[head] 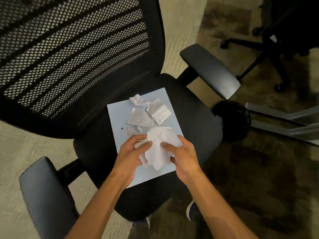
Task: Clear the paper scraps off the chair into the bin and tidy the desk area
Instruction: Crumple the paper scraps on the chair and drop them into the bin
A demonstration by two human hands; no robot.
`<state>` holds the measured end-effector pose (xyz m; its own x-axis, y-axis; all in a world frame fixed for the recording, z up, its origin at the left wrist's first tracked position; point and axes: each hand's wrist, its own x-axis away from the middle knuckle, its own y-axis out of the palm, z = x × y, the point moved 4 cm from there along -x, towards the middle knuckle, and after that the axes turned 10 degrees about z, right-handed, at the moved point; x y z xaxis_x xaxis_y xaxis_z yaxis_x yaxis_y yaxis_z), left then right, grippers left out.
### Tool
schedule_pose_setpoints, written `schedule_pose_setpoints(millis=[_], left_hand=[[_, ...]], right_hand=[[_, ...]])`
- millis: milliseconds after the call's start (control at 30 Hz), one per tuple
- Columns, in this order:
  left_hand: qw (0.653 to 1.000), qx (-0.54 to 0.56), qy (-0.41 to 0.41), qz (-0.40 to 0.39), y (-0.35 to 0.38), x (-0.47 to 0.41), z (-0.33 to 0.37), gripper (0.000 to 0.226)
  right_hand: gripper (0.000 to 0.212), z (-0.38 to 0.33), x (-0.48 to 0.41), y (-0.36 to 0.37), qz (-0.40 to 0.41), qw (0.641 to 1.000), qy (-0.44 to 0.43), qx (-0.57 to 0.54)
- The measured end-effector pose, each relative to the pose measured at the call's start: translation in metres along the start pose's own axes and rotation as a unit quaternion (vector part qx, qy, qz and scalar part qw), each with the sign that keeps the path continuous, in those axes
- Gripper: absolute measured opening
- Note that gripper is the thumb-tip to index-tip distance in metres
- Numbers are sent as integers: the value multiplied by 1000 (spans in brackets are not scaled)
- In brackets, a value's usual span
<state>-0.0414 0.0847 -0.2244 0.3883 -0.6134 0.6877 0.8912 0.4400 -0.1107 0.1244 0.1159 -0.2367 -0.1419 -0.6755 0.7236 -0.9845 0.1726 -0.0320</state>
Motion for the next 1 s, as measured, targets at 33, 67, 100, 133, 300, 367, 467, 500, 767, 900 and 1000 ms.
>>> schedule_pose_setpoints(millis=[33,67,100,133,300,367,467,500,767,900,1000], left_hand=[[998,-44,36,-10,13,1,2,24],[995,-77,63,-15,26,2,3,24],[992,-97,80,-19,41,3,5,23],[990,-104,88,-30,60,5,6,23],[982,-115,110,-101,156,13,10,27],[979,-126,109,-118,193,15,7,32],[975,-147,106,-131,252,10,0,36],[976,-144,95,-133,268,6,-2,36],[976,-167,11,-140,384,-56,-30,44],[971,-196,-18,-135,429,-92,-44,45],[969,-189,-59,-151,453,-113,-52,50]], right_hand=[[38,-3,-2,-11,14,1000,-15,0],[41,-7,-4,-23,27,999,-31,0],[45,-11,-7,-37,41,998,-44,-3],[47,-16,-11,-53,58,997,-51,-9],[34,-34,-36,-137,117,987,4,-107],[27,-38,-46,-167,136,986,2,-99],[24,-42,-70,-211,181,976,-11,-118],[24,-43,-80,-221,189,973,-8,-129],[50,-34,-186,-276,257,944,56,-201],[48,-23,-237,-292,265,934,94,-222],[50,-16,-273,-302,270,924,119,-243]])
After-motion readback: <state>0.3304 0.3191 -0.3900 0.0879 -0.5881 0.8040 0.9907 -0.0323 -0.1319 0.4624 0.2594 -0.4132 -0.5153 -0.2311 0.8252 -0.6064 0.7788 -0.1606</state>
